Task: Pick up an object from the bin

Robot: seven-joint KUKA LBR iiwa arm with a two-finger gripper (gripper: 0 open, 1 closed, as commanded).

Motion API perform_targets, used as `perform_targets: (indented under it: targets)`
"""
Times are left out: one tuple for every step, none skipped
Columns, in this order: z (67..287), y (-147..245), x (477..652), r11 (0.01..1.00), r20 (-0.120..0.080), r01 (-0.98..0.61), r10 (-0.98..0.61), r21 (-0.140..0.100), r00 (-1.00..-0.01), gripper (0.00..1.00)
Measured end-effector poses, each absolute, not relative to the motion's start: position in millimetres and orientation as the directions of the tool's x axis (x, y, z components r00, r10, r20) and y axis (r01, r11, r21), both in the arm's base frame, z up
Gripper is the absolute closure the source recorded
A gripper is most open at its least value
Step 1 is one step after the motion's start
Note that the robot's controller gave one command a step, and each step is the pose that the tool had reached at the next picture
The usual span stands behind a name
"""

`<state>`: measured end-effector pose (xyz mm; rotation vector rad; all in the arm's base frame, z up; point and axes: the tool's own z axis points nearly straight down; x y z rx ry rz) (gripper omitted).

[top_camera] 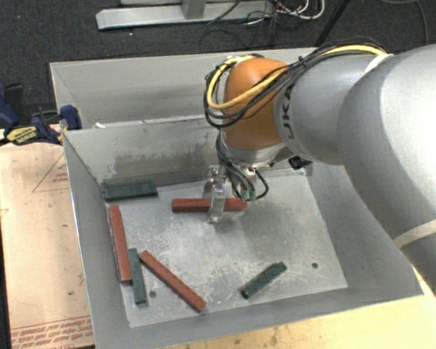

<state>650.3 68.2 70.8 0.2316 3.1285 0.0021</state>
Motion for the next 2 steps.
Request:
perform_targets:
  targets:
    - [70.8,68.3,650.3,0.989,-0.005,0.147,0.147,0.001,-0.989,1.0]
    - [70.8,68.3,650.3,0.989,-0.005,0.147,0.147,0.001,-0.989,1.0]
